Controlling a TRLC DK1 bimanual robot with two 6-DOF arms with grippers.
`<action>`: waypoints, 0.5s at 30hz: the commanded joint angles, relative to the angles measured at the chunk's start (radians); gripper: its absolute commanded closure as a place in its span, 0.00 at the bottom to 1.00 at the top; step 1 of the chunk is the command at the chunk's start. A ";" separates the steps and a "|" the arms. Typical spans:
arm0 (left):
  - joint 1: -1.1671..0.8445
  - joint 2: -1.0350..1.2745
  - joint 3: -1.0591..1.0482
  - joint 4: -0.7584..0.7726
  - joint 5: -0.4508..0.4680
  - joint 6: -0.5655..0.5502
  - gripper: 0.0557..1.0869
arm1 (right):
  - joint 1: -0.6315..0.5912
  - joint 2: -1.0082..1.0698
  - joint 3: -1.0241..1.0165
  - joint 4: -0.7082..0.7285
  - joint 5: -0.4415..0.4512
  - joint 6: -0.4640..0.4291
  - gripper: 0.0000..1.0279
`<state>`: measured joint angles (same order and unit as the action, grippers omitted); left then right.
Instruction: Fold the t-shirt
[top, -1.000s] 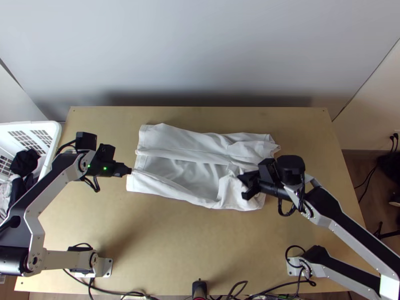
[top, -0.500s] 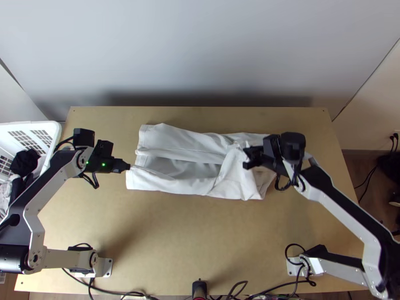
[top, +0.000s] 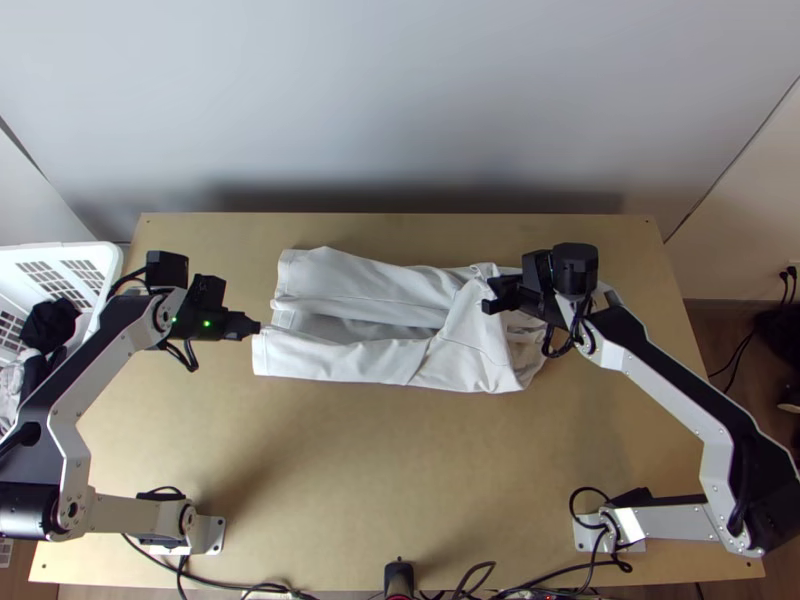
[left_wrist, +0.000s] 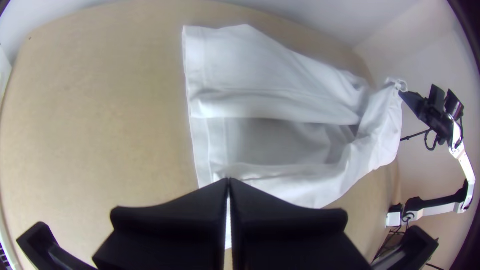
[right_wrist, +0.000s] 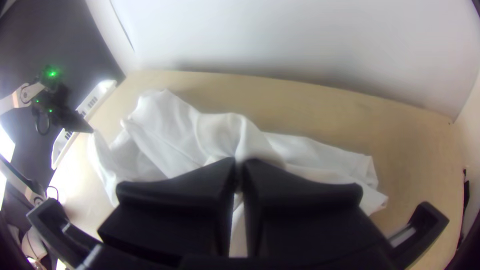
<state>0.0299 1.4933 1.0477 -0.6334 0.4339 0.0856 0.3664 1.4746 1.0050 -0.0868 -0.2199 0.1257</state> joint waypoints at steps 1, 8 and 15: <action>-0.008 0.047 0.057 0.006 0.000 -0.044 0.96 | -0.009 0.050 0.023 0.015 0.002 0.002 0.97; -0.030 0.156 0.201 0.006 -0.001 -0.103 0.96 | -0.012 0.066 0.034 0.016 0.002 0.003 0.97; -0.028 0.254 0.324 0.006 -0.004 -0.109 0.96 | -0.030 0.096 0.038 0.033 0.004 0.000 0.97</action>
<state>0.0055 1.6608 1.2617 -0.6273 0.4335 -0.0086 0.3481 1.5433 1.0351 -0.0628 -0.2169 0.1268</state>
